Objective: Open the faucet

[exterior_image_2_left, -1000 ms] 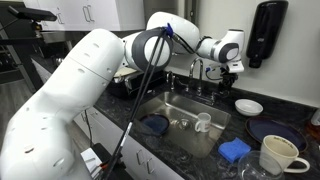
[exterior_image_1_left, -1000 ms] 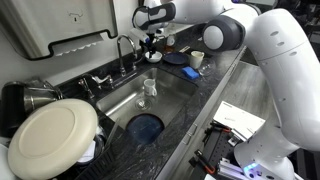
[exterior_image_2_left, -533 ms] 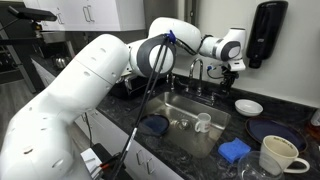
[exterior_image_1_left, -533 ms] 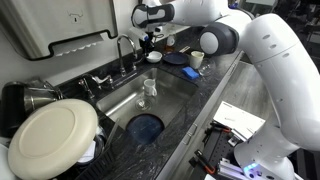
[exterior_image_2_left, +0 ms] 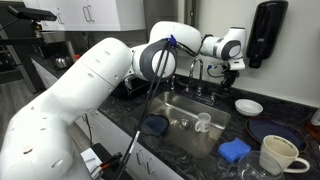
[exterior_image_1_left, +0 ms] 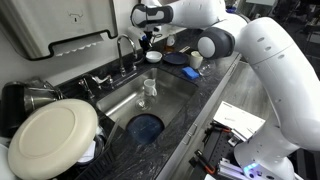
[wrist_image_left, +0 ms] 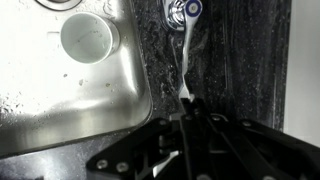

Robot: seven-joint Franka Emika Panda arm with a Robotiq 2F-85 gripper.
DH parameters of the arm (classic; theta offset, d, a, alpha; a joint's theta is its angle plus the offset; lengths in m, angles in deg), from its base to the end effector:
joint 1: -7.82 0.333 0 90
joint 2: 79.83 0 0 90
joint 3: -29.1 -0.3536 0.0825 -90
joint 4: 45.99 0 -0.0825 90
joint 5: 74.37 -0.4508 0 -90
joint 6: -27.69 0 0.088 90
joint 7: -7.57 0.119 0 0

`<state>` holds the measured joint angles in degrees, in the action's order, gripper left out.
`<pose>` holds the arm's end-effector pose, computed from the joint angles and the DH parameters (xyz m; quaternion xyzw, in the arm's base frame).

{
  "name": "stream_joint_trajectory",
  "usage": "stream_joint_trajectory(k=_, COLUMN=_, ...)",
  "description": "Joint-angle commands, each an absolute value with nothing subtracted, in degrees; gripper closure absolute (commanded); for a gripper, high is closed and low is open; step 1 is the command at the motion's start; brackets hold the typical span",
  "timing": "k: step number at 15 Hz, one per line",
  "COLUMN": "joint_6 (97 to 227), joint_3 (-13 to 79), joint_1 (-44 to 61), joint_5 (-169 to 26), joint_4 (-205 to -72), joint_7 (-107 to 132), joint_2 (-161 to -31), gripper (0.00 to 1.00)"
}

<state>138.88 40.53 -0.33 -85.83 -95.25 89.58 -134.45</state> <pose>0.8709 -0.2124 0.3429 -0.6438 0.7618 -0.0505 0.0510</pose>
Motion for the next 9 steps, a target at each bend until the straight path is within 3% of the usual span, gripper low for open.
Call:
stream_joint_trajectory(k=1, joint_6=132.9, joint_3=40.5, joint_1=-0.7, joint_5=-85.7, joint_4=-92.7, joint_7=91.0, joint_2=-136.8, gripper=0.98)
stream_joint_trajectory(k=9, joint_6=129.8, joint_3=40.1, joint_1=-0.3, joint_5=-85.9, joint_4=-94.8, joint_7=94.5, joint_2=-136.1, gripper=0.98)
